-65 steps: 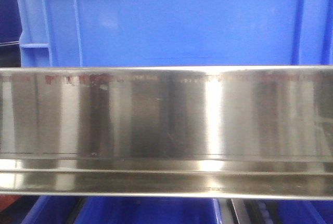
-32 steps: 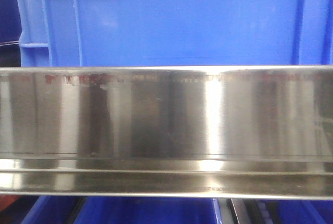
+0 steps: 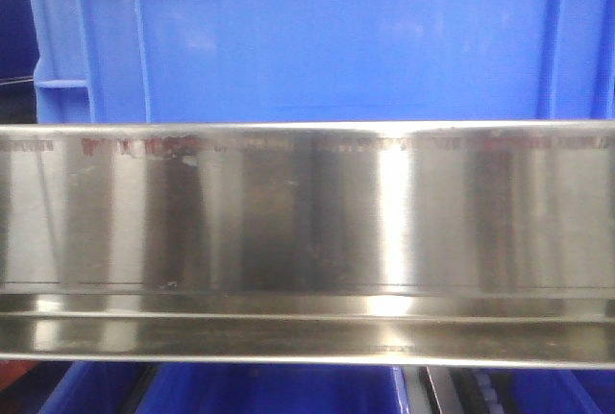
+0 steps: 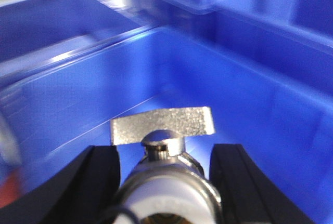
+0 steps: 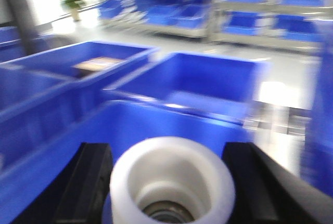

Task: Place valve from conveyor to right shelf box

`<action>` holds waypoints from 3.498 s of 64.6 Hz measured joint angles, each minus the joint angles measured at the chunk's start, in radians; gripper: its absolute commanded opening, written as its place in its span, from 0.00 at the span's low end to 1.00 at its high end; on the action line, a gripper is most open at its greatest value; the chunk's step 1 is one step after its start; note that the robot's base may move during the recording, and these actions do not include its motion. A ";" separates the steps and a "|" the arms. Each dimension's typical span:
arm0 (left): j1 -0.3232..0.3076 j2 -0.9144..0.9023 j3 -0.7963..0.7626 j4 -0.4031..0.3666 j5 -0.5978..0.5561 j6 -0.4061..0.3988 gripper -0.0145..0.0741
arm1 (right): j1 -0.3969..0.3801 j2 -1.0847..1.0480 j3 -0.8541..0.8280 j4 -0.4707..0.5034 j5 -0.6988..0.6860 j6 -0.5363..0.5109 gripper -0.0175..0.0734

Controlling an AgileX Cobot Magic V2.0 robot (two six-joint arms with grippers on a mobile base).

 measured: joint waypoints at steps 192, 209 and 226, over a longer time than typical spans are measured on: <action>0.000 -1.040 1.208 0.282 -0.579 -0.260 0.04 | -0.029 -0.880 1.096 -0.105 -0.319 -0.004 0.02; 0.000 -1.040 1.208 0.282 -0.579 -0.262 0.04 | -0.029 -0.880 1.096 -0.105 -0.319 -0.004 0.02; 0.002 -1.040 1.208 0.274 -0.579 -0.262 0.04 | -0.029 -0.880 1.096 -0.105 -0.319 -0.004 0.02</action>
